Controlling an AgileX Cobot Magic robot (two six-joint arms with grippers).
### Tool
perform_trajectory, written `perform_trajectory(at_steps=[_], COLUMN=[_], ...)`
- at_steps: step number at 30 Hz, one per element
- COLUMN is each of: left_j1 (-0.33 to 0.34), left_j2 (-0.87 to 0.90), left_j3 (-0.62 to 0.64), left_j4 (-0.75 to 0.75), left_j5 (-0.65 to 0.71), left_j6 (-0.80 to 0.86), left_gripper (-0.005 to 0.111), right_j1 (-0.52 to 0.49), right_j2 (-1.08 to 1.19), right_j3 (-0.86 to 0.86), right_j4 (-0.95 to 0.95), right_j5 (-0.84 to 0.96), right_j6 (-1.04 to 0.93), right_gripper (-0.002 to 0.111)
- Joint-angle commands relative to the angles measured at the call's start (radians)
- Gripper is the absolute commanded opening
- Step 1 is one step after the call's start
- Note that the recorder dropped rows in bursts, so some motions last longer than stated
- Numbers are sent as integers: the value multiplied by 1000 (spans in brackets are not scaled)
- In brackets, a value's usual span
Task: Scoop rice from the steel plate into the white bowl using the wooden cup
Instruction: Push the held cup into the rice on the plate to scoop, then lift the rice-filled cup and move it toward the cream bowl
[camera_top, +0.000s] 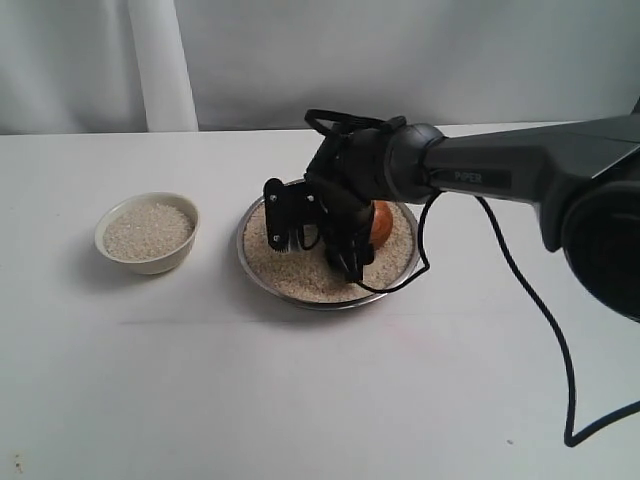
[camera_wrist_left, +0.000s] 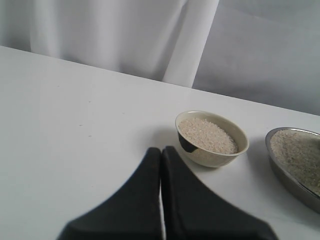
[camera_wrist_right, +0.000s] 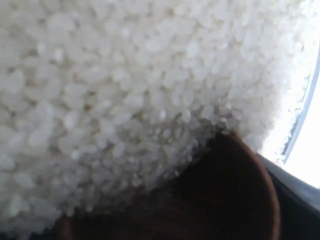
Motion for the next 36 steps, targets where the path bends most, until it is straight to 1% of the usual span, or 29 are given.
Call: perform_trajectory(at_steps=[1, 7, 9, 18, 23, 32, 36], left_j1=[-5, -5, -5, -5, -5, -5, -5], left_j2=[-3, -3, -3, -3, -3, -3, -3], left_j3=[-6, -6, -6, -6, -6, -6, -6], left_j4=[-2, -2, -2, -2, -2, -2, -2], left_j5=[-10, -10, -10, -10, -10, -10, -10], left_j6=[-4, -4, -4, -4, -4, -4, -4], left_gripper=[0, 0, 0, 0, 0, 0, 0], right_j1=[-15, -16, -25, -97, -116, -131, -131], right_j2=[53, 51, 41, -59, -96, -112, -159], right_j3=[21, 21, 23, 117, 194, 212, 212], right_j4=[171, 171, 204, 340, 421, 556, 606], right_j5=[-45, -43, -54, -180, -323, -406, -429], right_j6=[23, 62, 67, 65, 59, 59, 59], right_gripper=[0, 0, 0, 0, 0, 0, 0])
